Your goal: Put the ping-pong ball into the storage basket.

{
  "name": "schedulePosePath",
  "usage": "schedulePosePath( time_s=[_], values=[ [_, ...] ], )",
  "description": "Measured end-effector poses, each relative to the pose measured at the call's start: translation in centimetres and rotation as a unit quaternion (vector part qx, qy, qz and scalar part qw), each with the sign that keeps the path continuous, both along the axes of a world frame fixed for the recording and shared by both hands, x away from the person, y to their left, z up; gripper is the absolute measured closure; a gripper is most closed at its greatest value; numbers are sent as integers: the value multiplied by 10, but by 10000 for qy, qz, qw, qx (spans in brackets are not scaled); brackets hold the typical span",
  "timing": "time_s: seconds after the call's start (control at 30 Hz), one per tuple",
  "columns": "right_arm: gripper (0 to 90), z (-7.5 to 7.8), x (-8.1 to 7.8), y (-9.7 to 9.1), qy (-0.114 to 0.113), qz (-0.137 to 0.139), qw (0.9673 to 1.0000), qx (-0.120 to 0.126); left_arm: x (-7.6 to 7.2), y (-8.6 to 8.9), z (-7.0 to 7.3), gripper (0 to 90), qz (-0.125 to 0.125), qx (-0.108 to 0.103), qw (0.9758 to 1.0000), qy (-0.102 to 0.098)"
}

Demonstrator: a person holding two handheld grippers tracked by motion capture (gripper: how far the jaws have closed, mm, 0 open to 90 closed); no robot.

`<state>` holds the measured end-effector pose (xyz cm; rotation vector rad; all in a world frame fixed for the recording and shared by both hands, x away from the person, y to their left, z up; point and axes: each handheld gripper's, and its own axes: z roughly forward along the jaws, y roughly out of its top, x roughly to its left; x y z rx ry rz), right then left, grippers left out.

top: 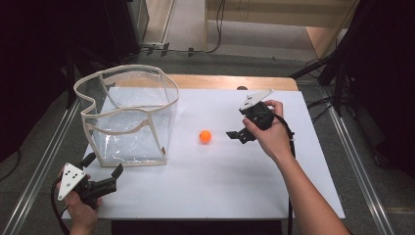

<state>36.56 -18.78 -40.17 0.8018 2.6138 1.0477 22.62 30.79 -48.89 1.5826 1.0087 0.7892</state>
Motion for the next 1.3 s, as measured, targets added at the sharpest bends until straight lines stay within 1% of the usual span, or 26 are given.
schedulePosePath(
  time_s=[0.33, 0.37, 0.67, 0.8, 0.87, 1.13, 1.3],
  values=[
    [0, 1, 6, 13, 43, 174, 9997, -169, 0, 0, 0, 8, -3, 2, 10000, -2],
    [0, 1, 7, 15, 63, 182, 9997, -159, 0, 0, 0, 8, -4, -1, 10000, -2],
    [0, -1, 14, 28, 186, 339, 9987, -344, 0, 0, 0, 8, -9, 3, 10000, -4],
    [0, -2, 16, 33, 245, 351, 9982, -420, 0, 0, 0, 8, -8, 3, 10000, -4],
    [0, -3, 17, 35, 256, 405, 9978, -464, 0, 0, 0, 8, -10, 4, 10000, -5],
    [0, -4, 21, 41, 346, 421, 9970, -558, 0, 0, 0, 9, -12, 1, 10000, -6],
    [0, -5, 24, 44, 380, 492, 9961, -619, 0, 0, 0, 8, -13, 1, 10000, -5]
  ],
)
